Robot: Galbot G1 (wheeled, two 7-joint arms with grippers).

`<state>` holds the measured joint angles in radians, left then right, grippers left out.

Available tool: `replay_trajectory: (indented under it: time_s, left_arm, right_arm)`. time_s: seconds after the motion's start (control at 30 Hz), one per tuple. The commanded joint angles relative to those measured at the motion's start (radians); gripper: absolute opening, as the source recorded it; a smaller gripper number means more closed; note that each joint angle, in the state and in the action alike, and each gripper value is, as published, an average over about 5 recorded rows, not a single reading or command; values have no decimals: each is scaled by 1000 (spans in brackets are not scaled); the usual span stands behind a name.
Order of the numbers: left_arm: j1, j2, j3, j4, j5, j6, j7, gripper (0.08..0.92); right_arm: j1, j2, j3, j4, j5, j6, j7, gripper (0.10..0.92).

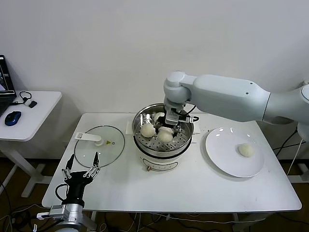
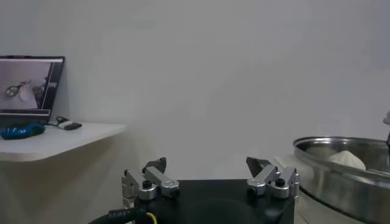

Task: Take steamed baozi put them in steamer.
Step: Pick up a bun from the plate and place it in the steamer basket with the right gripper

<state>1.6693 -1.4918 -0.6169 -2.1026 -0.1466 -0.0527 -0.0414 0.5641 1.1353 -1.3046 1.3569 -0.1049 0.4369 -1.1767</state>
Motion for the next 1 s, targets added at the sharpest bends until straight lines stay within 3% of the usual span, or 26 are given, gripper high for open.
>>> replay_trajectory:
  time_s: [0.03,0.7,1.0]
  left_arm:
    - [-2,-1,1,4,-2,1,0,823]
    - [-2,0,0,17,-8,-4,-1,823]
    - [-4,-1,2,16,-11,-2,-2,823]
  right_arm:
    - [-54,8,10,10,-65,44,7,706]
    - [-90,37,16,-30,-72,49,13,708]
    - [-89,32,32,-35,-69,60,19,819]
